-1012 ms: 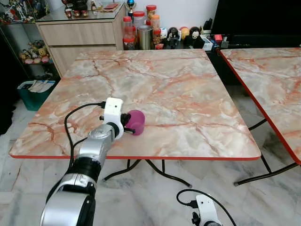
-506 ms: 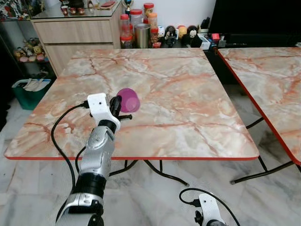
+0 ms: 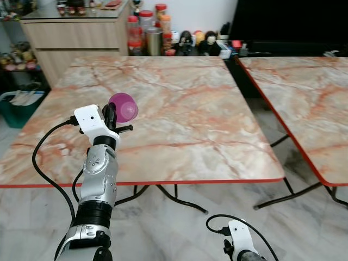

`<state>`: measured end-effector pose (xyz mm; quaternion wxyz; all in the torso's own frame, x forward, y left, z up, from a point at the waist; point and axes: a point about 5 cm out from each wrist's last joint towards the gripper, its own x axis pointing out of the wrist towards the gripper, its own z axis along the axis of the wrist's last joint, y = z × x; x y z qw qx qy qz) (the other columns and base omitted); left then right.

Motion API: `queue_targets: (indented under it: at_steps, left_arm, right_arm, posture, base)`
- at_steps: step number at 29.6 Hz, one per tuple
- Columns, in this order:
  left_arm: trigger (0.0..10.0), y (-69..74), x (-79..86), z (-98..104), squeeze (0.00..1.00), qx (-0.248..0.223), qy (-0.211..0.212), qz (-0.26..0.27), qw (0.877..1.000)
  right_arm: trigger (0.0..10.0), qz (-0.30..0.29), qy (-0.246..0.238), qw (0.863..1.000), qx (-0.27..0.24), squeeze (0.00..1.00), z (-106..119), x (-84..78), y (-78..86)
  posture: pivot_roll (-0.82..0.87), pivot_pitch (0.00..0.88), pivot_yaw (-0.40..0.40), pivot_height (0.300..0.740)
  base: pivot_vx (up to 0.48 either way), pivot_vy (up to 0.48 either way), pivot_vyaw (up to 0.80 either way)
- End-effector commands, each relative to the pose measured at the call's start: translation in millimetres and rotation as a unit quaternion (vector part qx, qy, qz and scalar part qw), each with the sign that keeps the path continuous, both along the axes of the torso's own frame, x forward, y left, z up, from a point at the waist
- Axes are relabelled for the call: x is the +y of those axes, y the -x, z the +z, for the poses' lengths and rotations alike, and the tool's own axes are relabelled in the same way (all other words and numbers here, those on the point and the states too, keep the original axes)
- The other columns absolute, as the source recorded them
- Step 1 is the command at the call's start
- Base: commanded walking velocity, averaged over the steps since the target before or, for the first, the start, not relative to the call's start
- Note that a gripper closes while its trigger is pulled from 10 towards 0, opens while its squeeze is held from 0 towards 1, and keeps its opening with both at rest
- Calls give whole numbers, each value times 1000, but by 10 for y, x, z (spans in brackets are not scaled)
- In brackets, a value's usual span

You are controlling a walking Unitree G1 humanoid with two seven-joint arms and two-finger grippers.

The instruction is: Setting the table

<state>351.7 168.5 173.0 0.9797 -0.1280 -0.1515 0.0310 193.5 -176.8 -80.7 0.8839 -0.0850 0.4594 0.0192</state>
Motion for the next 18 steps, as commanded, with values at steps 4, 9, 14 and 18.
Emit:
queue_targets:
  at_steps: [4, 9, 14, 18]
  left_arm:
    - [10000, -1, -37, 53, 0, -10, -10, -4, 1000]
    - [10000, -5, -58, 44, 0, -7, -12, -9, 1000]
    - [10000, -1, -77, 35, 0, -6, -13, -12, 1000]
    - [10000, -9, -73, 43, 0, -5, -14, -13, 1000]
  right_arm:
    - [10000, 3, -4, 1000, -1, 0, -3, 21, 4]
    - [10000, 1, -3, 1000, 0, 0, -9, 15, 18]
    - [10000, 6, -1, 1000, 2, 0, -13, 13, 25]
    - [10000, 10, 5, 1000, -7, 0, 1, 12, 3]
  posture:
    - [65, 0, -38, 740]
    - [62, 0, -32, 740]
    - [61, 0, -30, 740]
    - [60, 0, -36, 740]
  base:
    - [0, -318, 0]
    - [96, -322, 0]
    - [244, -324, 0]
    - [251, -321, 150]
